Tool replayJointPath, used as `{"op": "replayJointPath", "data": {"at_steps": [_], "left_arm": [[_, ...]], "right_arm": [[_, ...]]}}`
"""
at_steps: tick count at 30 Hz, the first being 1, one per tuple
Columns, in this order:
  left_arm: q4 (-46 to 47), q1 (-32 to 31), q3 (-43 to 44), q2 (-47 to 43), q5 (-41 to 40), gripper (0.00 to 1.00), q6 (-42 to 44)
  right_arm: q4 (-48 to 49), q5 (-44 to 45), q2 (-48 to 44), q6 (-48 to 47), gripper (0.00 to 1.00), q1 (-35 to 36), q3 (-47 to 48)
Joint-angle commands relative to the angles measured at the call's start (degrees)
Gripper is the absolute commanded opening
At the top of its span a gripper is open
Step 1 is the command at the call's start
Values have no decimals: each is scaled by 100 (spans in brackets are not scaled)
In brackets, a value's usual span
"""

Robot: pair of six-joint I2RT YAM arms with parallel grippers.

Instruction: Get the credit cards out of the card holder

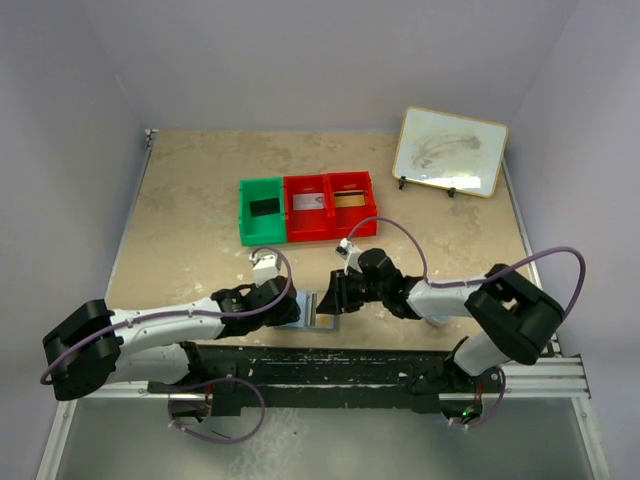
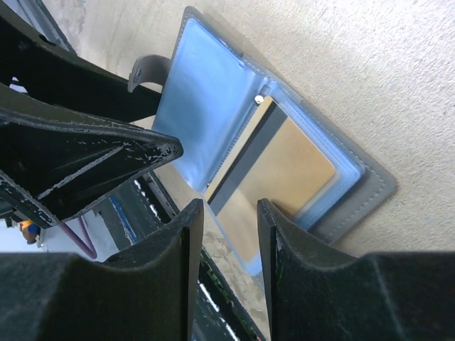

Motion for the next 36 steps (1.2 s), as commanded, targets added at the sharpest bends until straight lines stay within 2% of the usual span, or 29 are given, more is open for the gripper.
{"op": "replayJointPath", "data": {"at_steps": [1,10,14,17,19,24,27,31,33,36], "left_arm": [[758,-28,-201,-58,127,49,-176],[2224,-34,-814,-216,230,45,-844],[2319,-30,-963,-420,98,52,-1039],[2238,-31,-998,-572,14,51,-1090],[2536,-35,-1130,-740,165,49,-1120],[2714,-33,-1237,-887,268,40,-1164],[2561,-32,-1159,-761,234,30,-1058],[2545,-29,-990,-372,305,26,-890],[2346,-34,-824,-96,285,19,-792],[1535,-62,-410,239,-10,6,-628]], "right_arm": [[76,142,51,176,38,48,-31],[42,349,222,318,35,48,-204],[-11,481,296,364,34,48,-261],[-27,551,352,385,33,48,-267],[-30,586,418,423,32,48,-278],[-26,616,475,453,31,48,-270],[-10,630,492,457,31,48,-261],[20,604,543,471,31,48,-244],[23,595,551,476,31,48,-227],[-23,627,532,474,31,48,-199]]}}
